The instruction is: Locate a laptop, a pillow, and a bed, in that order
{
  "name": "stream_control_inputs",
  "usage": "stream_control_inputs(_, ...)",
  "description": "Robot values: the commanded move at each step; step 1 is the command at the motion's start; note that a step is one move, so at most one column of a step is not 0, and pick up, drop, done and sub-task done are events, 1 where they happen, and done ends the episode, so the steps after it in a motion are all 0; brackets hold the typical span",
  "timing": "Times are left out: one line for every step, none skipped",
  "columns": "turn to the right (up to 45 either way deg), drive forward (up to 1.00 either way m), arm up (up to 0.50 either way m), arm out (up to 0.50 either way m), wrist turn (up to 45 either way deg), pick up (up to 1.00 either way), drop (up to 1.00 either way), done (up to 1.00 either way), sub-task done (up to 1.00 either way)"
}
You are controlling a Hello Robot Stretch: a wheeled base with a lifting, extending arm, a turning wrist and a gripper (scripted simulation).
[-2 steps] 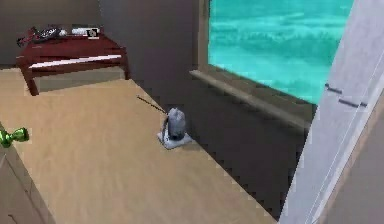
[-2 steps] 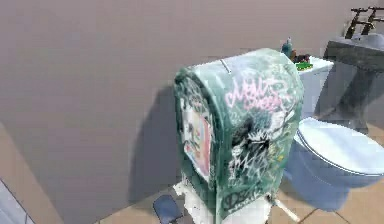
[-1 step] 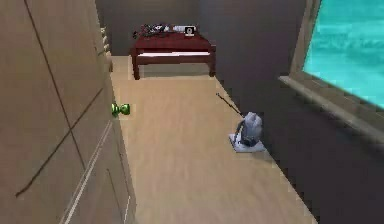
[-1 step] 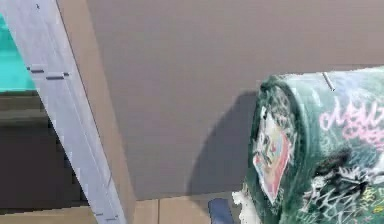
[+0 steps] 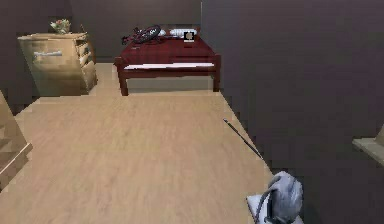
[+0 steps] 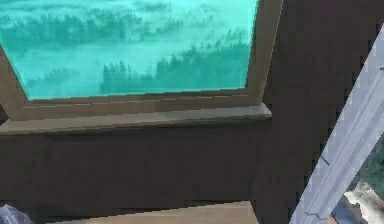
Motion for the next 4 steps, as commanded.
stream_control_inputs(-15.0, 0.0, 0.0, 0.0, 0.0, 0.0, 0.0, 0.0, 0.0)
stream_control_inputs(0.0, 0.1, 0.0, 0.0, 0.0, 0.0, 0.0, 0.0, 0.0)
stream_control_inputs(6.0, 0.0, 0.0, 0.0, 0.0, 0.0, 0.0, 0.0, 0.0)
stream_control_inputs(0.0, 0.25, 0.0, 0.0, 0.0, 0.0, 0.0, 0.0, 0.0)
